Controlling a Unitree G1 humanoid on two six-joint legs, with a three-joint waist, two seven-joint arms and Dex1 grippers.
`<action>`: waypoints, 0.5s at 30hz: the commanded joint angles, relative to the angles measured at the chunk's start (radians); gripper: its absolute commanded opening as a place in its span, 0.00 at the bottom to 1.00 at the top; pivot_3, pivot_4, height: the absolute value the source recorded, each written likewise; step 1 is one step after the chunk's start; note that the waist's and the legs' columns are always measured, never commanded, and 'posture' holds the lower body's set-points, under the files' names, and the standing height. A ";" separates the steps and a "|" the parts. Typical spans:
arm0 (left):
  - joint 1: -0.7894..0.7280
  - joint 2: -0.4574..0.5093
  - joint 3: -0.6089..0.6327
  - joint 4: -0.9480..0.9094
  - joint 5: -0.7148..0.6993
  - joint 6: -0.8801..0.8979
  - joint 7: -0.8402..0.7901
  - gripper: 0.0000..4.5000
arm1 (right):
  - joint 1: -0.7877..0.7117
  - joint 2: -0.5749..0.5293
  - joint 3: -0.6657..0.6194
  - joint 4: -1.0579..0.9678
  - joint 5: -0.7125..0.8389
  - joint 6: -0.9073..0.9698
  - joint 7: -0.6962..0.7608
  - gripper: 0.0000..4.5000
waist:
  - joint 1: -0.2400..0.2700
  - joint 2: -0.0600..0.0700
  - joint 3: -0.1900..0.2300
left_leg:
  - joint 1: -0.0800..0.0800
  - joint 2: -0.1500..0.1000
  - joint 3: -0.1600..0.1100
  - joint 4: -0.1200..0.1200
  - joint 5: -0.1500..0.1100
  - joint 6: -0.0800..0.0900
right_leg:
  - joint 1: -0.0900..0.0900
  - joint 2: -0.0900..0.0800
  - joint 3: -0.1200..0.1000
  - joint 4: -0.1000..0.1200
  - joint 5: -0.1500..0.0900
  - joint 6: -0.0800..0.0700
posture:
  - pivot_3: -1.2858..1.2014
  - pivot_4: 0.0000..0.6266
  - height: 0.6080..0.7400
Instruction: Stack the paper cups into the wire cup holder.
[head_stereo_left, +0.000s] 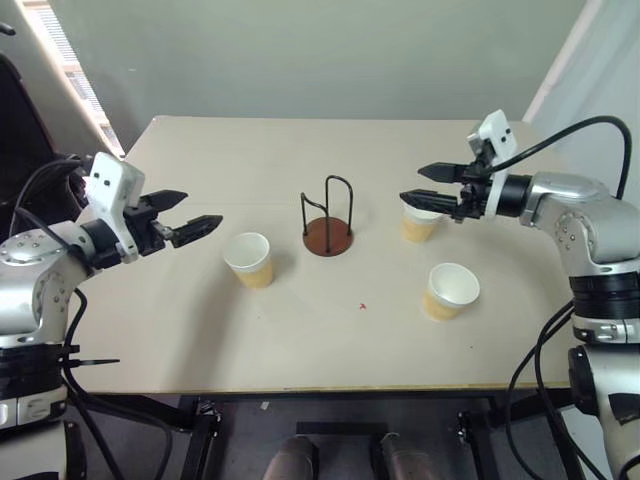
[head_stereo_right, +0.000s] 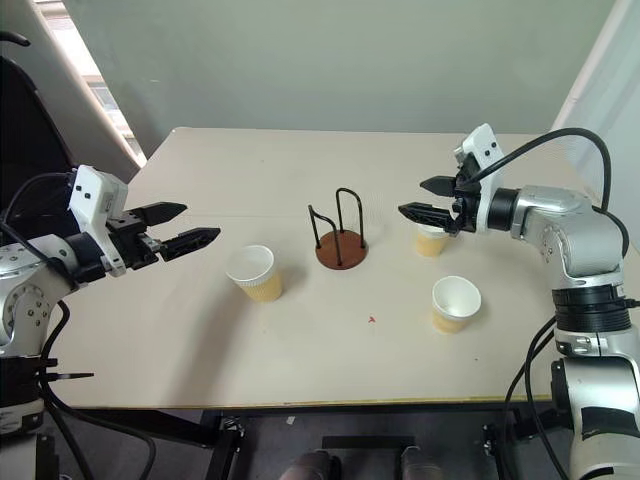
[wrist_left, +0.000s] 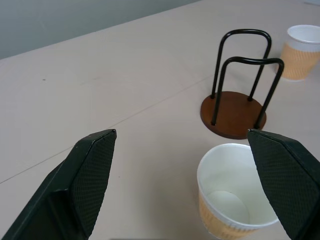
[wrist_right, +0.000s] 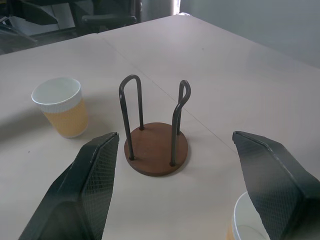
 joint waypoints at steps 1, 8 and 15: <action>-0.041 0.024 -0.002 0.011 0.004 -0.015 -0.024 1.00 | -0.011 -0.007 -0.029 -0.050 0.015 -0.002 -0.001 0.84 | 0.000 0.000 0.000 | 0.000 0.000 0.000 0.000 0.000 0.000 | 0.000 0.000 0.000 0.000 0.000 0.000 | 0.52 0.24 1.00; -0.137 -0.036 -0.105 0.048 0.044 -0.036 -0.030 1.00 | 0.034 -0.023 -0.073 -0.108 0.032 0.026 -0.035 0.84 | 0.003 0.000 0.000 | 0.000 0.000 0.000 0.000 0.000 0.000 | 0.000 0.000 0.000 0.001 0.000 0.000 | 0.52 0.24 1.00; -0.322 -0.108 -0.231 0.241 0.134 -0.124 -0.095 1.00 | 0.089 -0.080 -0.138 -0.223 0.070 0.111 -0.078 0.84 | 0.005 0.000 0.000 | 0.000 0.000 0.000 0.001 0.000 0.000 | 0.001 0.000 0.000 0.000 0.002 0.003 | 0.52 0.24 1.00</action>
